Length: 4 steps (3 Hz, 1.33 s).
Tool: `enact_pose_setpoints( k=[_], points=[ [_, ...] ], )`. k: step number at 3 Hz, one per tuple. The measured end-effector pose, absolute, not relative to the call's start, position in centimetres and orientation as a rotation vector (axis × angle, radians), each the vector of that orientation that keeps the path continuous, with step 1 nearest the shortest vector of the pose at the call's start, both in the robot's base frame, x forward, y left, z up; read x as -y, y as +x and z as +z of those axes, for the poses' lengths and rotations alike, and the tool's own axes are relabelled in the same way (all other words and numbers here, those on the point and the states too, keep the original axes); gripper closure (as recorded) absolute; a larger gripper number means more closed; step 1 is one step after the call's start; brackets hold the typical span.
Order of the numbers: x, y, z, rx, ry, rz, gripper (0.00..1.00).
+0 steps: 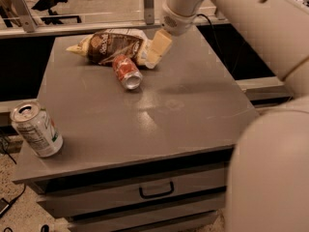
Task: Move coke can near 7up can
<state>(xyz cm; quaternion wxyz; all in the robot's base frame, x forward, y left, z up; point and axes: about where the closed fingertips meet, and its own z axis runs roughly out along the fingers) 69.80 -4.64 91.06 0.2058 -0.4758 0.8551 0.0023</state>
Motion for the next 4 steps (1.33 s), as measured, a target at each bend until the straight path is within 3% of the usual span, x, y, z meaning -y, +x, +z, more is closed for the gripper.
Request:
enact_pose_setpoints(
  k=[4],
  points=[
    [0.0, 70.4, 88.3, -2.563, -1.101, 0.259, 0.0]
  ],
)
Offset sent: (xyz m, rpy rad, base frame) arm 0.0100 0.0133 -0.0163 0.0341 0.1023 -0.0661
